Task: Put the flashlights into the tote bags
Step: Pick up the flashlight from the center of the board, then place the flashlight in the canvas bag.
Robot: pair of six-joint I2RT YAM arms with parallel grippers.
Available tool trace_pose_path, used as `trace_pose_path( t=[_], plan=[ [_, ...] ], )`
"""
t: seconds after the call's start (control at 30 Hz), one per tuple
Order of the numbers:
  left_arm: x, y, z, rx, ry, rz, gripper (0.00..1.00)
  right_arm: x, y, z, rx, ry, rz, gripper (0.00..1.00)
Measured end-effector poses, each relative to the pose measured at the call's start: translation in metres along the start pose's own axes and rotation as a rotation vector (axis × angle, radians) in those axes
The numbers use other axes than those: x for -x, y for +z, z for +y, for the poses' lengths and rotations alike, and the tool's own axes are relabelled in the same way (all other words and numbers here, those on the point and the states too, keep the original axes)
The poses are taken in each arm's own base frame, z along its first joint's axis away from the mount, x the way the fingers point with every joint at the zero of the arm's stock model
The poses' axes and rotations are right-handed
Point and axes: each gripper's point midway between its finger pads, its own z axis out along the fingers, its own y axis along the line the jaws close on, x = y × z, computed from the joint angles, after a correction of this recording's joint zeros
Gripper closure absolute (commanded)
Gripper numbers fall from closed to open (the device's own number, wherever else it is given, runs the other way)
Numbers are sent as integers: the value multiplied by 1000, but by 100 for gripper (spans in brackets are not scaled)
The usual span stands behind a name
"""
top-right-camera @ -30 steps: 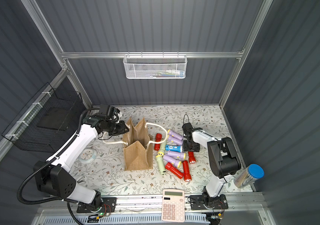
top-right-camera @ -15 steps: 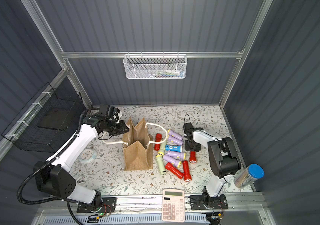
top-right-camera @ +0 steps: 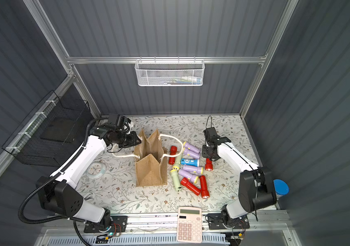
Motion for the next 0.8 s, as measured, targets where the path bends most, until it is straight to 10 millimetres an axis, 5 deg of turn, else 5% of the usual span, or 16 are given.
trace_pose_path(
  t=[0.3,0.43,0.67,0.8],
  plan=[
    [-18,0,-4,25,61,63,82,55,-90,44,227,42,-178,87],
    [-24,0,-5,28,79,85,100,66,-127,79,326,7,-236,88],
    [-28,-2,-19,-55,116,93,100,77,-188,146,531,-61,-321,89],
    [-33,-6,-26,-101,126,84,100,88,-201,185,625,-90,-343,93]
  ],
)
